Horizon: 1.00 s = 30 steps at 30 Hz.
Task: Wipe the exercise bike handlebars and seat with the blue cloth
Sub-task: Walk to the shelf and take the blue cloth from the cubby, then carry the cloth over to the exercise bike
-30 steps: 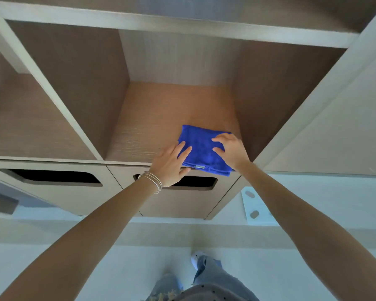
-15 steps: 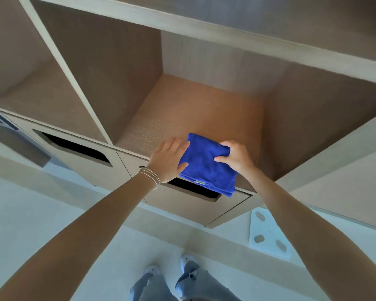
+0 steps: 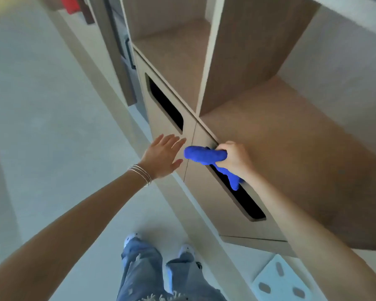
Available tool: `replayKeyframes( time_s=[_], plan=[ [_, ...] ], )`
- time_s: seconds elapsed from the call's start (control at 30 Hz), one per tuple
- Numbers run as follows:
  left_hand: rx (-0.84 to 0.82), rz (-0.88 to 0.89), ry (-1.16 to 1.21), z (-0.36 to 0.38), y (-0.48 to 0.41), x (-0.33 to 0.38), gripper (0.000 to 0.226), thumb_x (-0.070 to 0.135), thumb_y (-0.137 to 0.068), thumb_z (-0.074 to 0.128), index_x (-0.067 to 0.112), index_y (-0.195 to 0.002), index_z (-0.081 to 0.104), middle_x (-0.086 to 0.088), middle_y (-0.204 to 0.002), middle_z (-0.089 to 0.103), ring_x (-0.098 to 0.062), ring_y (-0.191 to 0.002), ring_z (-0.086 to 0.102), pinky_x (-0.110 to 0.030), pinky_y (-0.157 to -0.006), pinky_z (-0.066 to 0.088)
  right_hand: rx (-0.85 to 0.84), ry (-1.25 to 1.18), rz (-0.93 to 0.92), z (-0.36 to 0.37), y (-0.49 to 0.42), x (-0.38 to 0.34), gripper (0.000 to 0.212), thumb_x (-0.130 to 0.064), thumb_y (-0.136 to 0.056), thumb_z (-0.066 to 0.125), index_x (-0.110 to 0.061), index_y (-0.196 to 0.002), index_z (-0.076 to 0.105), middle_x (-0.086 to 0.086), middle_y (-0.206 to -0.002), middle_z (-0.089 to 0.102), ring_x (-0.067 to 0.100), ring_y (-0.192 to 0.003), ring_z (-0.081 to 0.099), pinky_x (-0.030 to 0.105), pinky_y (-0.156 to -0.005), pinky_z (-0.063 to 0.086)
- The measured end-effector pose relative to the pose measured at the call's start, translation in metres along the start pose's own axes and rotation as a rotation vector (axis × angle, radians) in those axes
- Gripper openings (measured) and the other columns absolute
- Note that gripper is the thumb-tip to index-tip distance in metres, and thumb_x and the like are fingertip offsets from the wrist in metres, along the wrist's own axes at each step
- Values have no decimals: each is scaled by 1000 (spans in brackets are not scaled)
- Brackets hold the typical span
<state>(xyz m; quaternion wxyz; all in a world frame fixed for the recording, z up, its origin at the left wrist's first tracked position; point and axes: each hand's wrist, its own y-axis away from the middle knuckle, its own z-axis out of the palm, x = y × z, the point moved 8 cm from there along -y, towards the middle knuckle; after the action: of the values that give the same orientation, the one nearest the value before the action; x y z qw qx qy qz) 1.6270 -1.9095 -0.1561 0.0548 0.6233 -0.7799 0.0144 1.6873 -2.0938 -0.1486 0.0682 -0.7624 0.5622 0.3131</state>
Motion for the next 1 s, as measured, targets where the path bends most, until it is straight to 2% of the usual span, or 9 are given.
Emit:
replayKeyframes(
  time_s=[0.1,0.17,0.3,0.37,0.6,0.73,1.0],
  plan=[
    [44,-160,26,-8,46,-56,63,39,-92,47,15,-146,25,-7,-148,38,-23,-140,28,-41,-119,14,-67,54,-95,33,-14,-53,10,-7,-66,55,-13,-71,62,1,-61,58,25,-59,50,29,-54,37],
    [55,-259,28,-9,82,-90,64,39,-91,49,14,-146,27,-9,-147,40,-25,-139,30,-43,-118,15,-114,66,-142,55,-24,-91,5,-10,-68,56,-14,-68,58,-4,-53,50,21,-55,46,27,-51,35],
    [61,-442,36,-6,159,-156,65,39,-90,51,14,-146,27,-9,-148,38,-26,-140,29,-42,-118,15,-238,63,-318,109,-33,-185,11,-15,-70,67,-19,-80,66,-1,-72,68,23,-72,62,32,-65,50],
    [71,-519,44,-7,199,-187,66,39,-90,52,14,-146,28,-9,-147,39,-26,-140,30,-42,-118,16,-291,56,-393,139,-33,-235,17,-16,-71,68,-19,-87,68,0,-77,70,23,-77,64,34,-70,53],
    [101,-784,-5,-16,356,-301,63,42,-91,49,14,-144,30,-7,-145,42,-25,-139,32,-43,-117,17,-467,-6,-567,251,-17,-403,20,-13,-72,68,-21,-90,66,-6,-82,69,18,-82,66,29,-73,53],
    [87,-948,-28,-19,444,-355,66,46,-90,47,16,-145,27,-6,-147,39,-26,-140,29,-44,-117,17,-504,-4,-648,311,2,-486,21,-12,-70,69,-19,-90,66,-3,-86,70,20,-84,65,37,-78,55],
    [148,-1293,-39,-28,599,-407,67,48,-89,46,18,-146,26,-9,-151,33,-29,-143,22,-49,-117,14,-635,124,-883,417,60,-622,19,-23,-70,70,-26,-88,67,-8,-83,70,18,-81,66,36,-74,55]
  ],
)
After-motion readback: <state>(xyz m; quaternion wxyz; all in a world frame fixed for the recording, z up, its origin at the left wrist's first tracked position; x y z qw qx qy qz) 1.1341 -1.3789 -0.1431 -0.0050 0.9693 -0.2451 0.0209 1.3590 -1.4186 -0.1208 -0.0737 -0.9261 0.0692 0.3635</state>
